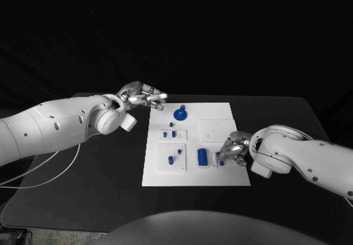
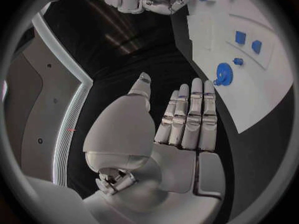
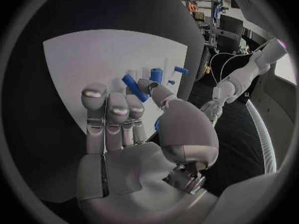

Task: Assemble the parts on the task board

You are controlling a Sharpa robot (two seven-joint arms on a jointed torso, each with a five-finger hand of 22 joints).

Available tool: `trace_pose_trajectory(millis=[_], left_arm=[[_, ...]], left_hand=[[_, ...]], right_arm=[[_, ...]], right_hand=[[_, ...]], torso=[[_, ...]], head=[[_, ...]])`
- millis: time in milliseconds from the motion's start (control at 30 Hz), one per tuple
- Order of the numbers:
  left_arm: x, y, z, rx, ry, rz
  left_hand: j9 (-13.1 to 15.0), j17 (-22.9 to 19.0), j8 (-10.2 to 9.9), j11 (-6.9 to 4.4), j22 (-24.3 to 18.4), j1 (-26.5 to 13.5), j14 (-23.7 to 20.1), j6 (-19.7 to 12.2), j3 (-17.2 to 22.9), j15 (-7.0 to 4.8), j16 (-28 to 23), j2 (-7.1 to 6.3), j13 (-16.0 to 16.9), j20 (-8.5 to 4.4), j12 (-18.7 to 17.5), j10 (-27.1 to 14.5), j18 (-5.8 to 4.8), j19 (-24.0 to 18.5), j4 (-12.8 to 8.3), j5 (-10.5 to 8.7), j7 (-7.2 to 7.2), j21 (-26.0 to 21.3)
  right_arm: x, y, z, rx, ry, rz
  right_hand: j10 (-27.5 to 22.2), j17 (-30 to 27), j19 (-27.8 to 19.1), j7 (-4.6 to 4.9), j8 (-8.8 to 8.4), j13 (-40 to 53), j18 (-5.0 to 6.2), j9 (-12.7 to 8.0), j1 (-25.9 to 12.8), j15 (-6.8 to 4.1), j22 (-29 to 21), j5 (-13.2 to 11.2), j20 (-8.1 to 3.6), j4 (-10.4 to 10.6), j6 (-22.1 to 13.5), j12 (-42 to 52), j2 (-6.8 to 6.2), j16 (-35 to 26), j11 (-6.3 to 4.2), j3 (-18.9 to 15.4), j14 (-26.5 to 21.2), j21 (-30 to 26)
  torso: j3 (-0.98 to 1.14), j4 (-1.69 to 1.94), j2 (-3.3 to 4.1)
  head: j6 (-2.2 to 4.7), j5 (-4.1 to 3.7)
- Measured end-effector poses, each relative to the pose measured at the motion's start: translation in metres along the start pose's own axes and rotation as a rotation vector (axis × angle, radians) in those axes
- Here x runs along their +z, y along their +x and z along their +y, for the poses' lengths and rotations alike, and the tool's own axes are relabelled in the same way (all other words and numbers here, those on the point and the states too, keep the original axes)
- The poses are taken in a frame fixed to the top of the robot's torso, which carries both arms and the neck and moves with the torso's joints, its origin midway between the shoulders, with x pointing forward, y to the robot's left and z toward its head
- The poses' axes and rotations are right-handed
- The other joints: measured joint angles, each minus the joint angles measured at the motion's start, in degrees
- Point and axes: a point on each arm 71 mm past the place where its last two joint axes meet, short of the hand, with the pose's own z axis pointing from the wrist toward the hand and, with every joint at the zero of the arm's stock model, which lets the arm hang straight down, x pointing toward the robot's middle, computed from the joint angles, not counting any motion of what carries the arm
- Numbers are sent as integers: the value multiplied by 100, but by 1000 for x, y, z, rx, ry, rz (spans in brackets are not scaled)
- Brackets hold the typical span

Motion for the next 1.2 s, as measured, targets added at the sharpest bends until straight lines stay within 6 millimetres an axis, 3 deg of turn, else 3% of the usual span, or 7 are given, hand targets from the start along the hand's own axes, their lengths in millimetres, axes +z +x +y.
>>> trace_pose_trajectory(millis=[133, 300, 333, 467, 533, 667, 1200], left_arm=[[0, 0, 0, 0, -1, 1], [0, 0, 0, -1, -1, 3], [0, 0, 0, -1, -2, 3], [0, 0, 0, -1, -2, 5], [0, 1, 0, -2, -3, 6], [0, 1, 0, -2, -3, 8], [0, 1, 1, -3, -9, 12]], left_hand=[[0, 0, 0, 0, 0, 0, 0, 0, 0, 0, 0, 0, 0, 0, 0, 0, 0, 0, 0, 0, 0, 0], [0, 0, 0, 0, 0, 0, 0, 0, 0, 0, 0, 0, 0, 0, 0, 0, 0, 0, 0, 0, 0, 0], [0, 0, 0, 0, 0, 0, 0, 0, 0, 0, 0, 0, 0, 0, 0, 0, 0, 0, 0, 0, 0, 0], [0, 0, 0, 0, 0, 0, 0, 0, 0, 0, 0, 0, 0, 0, 0, 0, 0, 0, 0, 0, 0, 0], [0, 0, 0, 0, 1, 0, 0, 0, 0, 0, 0, 0, 0, 0, 0, 0, 0, 0, 0, 0, 0, 0], [0, 0, 0, 0, 1, 0, 0, 0, 0, 0, -2, 0, 0, 0, 0, 0, 0, 0, 0, 0, 0, 0], [0, 0, 0, 0, -4, 0, 0, 0, 0, 0, -2, 0, 0, 21, 0, 0, 0, -21, 0, -23, 0, 0]], right_arm=[[2, 2, 0, -24, 6, 4], [4, 3, 0, -60, 12, -3], [4, 3, 0, -65, 12, -5], [4, 4, 3, -85, 9, -12], [5, 4, 5, -92, 5, -15], [5, 5, 7, -100, 1, -23], [7, 5, 10, -107, 1, -38]], right_hand=[[20, -8, 0, -57, 17, -21, 0, 38, 81, 0, 0, -1063, 0, 111, 59, -13, 87, 0, -18, -320, 0, -28], [19, -16, 0, -78, 2, -63, 0, -6, 120, 0, 0, -1985, 0, 291, 118, -52, 166, 0, -18, -547, 0, -28], [19, -19, 0, -82, -5, -72, -1, -30, 142, 0, 0, -2265, 0, 354, 123, -52, 189, -23, -18, -609, 0, -28], [19, -19, 0, -107, -5, -95, -1, -109, 104, 1, 0, -2898, 0, 670, 167, -52, 129, -23, -18, -723, 0, -28], [18, -19, 0, -117, -4, -103, -1, -145, 154, 1, 0, -2980, 0, 877, 178, -52, 14, -23, -19, -749, 0, -28], [18, -18, 0, -135, -5, -109, -1, -179, 220, 1, 0, -2982, 0, 1087, 196, -52, -57, -23, -19, -782, -1, -28], [39, 12, 0, -178, -3, -109, -1, -167, 262, 2, 0, -2982, 0, 1322, 279, -74, -161, -46, -38, -818, -1, -28]], torso=[[3, 0, 0], [4, -4, 1], [4, -5, 1], [6, -5, 2], [7, -6, 3], [7, -5, 3], [4, -1, 2]], head=[[-4, 7], [-9, 17], [-9, 19], [-10, 24], [-10, 28], [-10, 32], [-10, 59]])
